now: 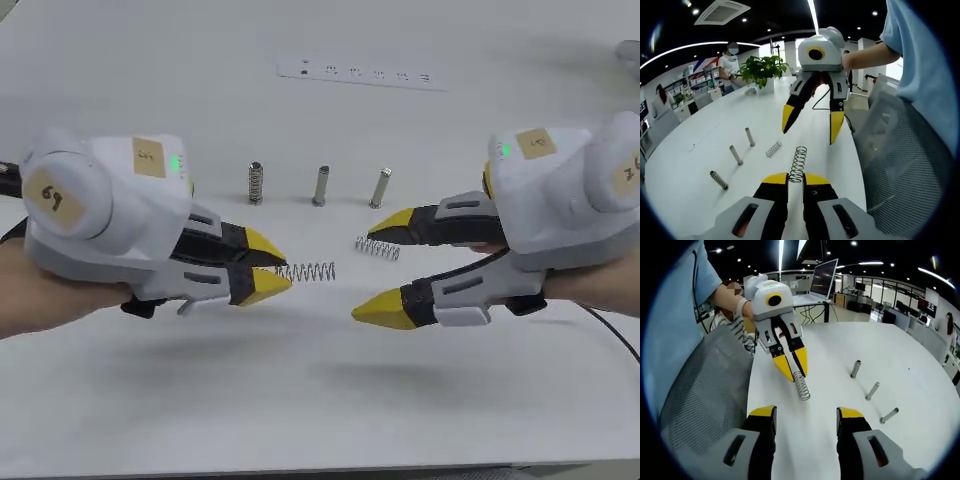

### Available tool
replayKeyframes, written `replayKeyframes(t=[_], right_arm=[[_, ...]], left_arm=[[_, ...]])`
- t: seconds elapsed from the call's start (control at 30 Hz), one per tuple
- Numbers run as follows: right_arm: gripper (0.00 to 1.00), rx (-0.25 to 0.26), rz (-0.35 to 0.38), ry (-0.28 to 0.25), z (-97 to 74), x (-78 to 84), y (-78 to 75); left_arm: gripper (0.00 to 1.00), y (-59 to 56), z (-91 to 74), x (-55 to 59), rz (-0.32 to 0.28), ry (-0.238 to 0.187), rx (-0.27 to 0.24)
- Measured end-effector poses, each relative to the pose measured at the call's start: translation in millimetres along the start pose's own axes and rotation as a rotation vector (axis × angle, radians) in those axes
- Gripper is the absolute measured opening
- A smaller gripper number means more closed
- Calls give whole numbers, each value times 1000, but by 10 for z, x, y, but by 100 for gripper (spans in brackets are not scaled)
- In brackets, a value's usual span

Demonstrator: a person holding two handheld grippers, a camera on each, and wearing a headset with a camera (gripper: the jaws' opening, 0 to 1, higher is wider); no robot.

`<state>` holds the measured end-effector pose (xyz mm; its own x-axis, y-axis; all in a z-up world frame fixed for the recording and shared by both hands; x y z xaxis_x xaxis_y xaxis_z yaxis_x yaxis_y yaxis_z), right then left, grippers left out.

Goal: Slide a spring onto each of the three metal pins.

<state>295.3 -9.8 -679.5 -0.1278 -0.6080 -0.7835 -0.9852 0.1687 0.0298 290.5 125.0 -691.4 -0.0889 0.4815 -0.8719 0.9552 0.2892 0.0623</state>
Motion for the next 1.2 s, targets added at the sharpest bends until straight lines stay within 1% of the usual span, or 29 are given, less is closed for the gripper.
replayKeyframes(t=[0.17, 0.47, 0.67, 0.87, 1.2], right_arm=[[31, -31, -23, 16, 45, -16, -4], [21, -72, -56, 45, 107, -13, -19], [16, -92, -70, 50, 133, -31, -19], [9, -98, -87, 57, 146, -36, -27], [8, -112, -101, 77, 144, -38, -16]], left_arm=[[2, 9, 17, -13, -2, 0, 3], [2, -12, 61, -15, 3, 5, 19], [2, -18, 80, -24, 2, 3, 23], [2, -17, 88, -26, -4, 1, 24], [2, -40, 115, -19, -6, 6, 33]])
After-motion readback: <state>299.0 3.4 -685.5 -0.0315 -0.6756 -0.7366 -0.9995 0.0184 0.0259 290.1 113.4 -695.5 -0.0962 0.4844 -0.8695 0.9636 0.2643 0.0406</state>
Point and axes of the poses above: the centre of the closed fingertips' face, and the gripper's own axes: z roughly forward along the fingers, y roughly to its left, x roughly out of its underside, the point moved 6 cm from there along -z, roughly backward along the fingers, and after that the axes turned 1 degree about -y, right-handed, at the moved point
